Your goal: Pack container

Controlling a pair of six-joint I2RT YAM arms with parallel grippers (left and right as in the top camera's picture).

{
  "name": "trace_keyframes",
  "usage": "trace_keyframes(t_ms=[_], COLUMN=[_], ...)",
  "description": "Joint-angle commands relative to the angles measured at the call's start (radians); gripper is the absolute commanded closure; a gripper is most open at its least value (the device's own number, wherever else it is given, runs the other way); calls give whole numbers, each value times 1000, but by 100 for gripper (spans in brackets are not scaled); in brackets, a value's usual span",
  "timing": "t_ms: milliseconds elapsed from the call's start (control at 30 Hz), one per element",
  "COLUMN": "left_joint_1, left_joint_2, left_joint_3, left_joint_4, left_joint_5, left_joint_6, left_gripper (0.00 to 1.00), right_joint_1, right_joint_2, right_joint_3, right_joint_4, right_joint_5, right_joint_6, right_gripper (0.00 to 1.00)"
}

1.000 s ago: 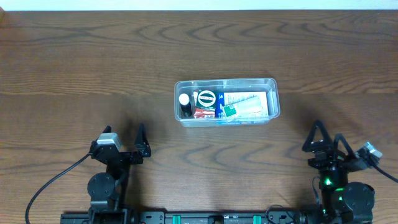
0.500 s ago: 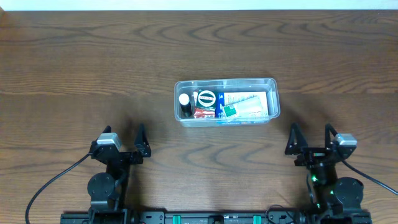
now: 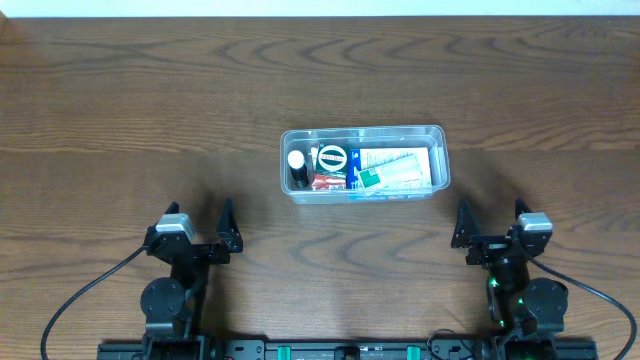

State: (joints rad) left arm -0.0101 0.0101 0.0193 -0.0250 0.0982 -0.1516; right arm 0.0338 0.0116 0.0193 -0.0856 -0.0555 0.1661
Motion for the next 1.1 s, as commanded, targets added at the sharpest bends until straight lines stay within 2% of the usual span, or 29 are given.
trace_keyframes(t_ms=[0, 100, 1067], left_joint_1=[5, 5, 5], left_joint_2=[-6, -6, -6], left_joint_3=[-15, -15, -15], left_joint_4=[-37, -37, -37], left_joint_5=[18, 18, 18], left_joint_6=[20, 20, 20], left_gripper=[2, 2, 2], right_joint_1=[-10, -10, -10], right_joint_2=[-6, -6, -6], right_joint_3=[-8, -8, -8], right_joint_4=[2, 2, 3], right_joint_5=[6, 7, 6], right_joint_6=[-157, -198, -198], right_gripper=[1, 1, 1])
